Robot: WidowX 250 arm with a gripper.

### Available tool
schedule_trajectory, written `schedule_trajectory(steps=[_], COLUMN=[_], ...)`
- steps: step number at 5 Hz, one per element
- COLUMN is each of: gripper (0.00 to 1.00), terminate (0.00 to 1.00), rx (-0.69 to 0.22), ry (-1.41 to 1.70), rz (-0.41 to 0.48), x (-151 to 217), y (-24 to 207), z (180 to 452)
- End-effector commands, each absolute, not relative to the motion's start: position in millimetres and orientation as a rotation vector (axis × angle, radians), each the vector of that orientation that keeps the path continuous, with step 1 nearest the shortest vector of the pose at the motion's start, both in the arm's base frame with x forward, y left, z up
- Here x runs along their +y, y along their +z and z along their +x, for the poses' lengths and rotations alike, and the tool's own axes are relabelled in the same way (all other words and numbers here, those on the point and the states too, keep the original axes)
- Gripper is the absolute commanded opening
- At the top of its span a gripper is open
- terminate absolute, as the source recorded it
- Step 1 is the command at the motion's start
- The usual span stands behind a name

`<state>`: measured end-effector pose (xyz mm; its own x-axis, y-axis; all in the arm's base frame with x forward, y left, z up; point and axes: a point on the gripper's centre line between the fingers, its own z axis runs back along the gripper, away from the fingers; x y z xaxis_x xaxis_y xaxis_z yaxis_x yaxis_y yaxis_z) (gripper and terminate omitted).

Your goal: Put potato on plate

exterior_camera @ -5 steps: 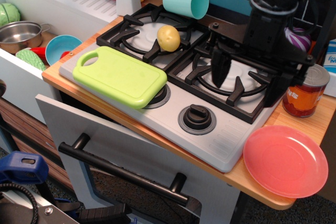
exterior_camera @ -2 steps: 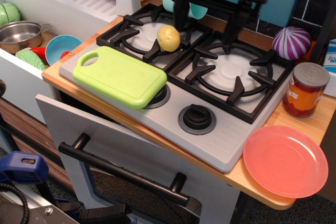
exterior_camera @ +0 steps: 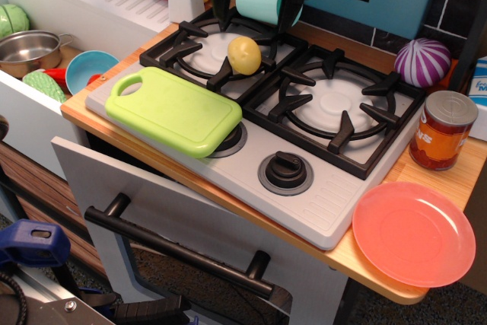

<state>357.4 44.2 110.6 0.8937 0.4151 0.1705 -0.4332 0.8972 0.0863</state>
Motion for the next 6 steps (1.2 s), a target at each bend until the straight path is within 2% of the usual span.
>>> schedule_trajectory(steps=[1, 6], gripper=[1.0, 1.0], terminate=[0.0, 0.0], rx=[-0.189, -0.216], ry=[0.437, 0.46], rz=[0.09, 0.051], x=[66.9, 79.7], y=[111.2, 64.8], z=[379.9, 369.6])
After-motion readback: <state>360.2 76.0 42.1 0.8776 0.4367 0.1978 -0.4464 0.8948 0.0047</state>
